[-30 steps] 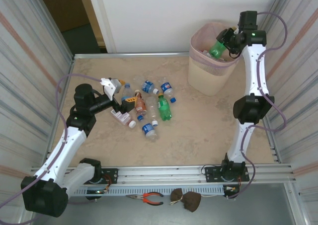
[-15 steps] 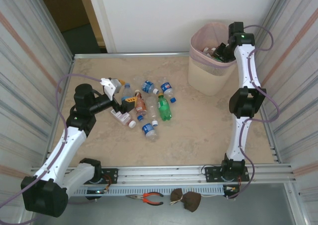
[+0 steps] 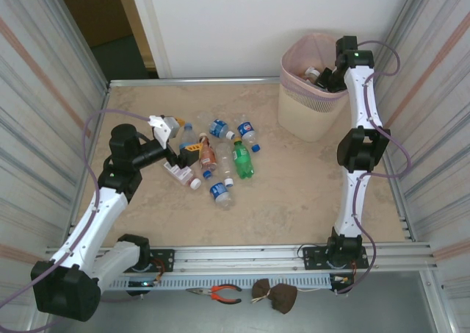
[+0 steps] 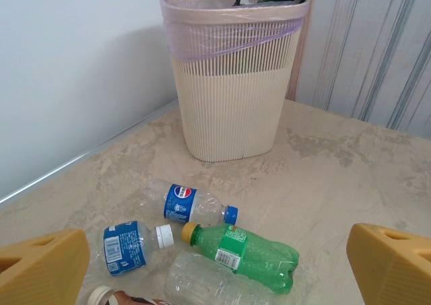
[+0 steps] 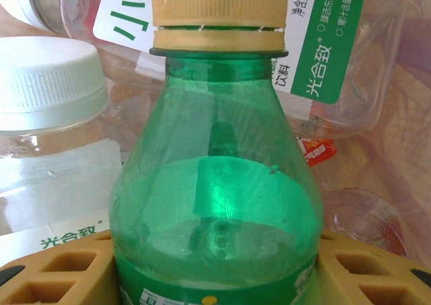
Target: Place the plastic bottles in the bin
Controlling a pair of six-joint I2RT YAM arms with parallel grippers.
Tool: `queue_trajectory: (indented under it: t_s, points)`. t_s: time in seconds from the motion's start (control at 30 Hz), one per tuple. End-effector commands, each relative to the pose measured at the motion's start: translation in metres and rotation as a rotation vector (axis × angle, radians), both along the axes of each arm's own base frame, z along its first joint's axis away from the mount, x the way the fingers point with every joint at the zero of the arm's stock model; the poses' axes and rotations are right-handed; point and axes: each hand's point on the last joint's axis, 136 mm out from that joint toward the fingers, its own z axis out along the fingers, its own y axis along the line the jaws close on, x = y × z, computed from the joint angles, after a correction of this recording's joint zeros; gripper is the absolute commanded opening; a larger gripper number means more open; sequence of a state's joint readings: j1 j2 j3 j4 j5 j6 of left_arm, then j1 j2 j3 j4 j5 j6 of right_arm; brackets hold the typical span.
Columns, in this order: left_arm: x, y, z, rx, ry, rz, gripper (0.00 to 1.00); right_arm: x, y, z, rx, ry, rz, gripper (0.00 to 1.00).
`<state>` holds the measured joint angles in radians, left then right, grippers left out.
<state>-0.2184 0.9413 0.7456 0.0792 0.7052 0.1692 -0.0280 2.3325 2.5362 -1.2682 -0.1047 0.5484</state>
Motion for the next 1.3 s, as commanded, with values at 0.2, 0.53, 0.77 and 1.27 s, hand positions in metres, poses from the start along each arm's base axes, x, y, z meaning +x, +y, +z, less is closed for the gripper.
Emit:
queue_trajectory:
  t_s: [0.2, 0.53, 0.77, 1.27]
  points:
    - [-0.007, -0.002, 0.014, -0.005, -0.048, -0.02, 0.99, -0.012, 0.01, -0.041, -0.003, 0.135, 0.032, 0.7]
    - [-0.007, -0.002, 0.014, -0.005, -0.05, -0.02, 0.99, -0.012, 0.007, 0.018, -0.012, -0.01, 0.021, 0.8]
    - [-0.008, -0.003, 0.015, -0.008, -0.052, -0.021, 0.99, -0.019, 0.005, 0.053, -0.024, -0.082, 0.011, 0.84]
    - [-0.007, -0.003, 0.014, -0.01, -0.046, -0.023, 0.99, -0.039, 0.003, 0.125, -0.058, -0.237, 0.012, 0.82]
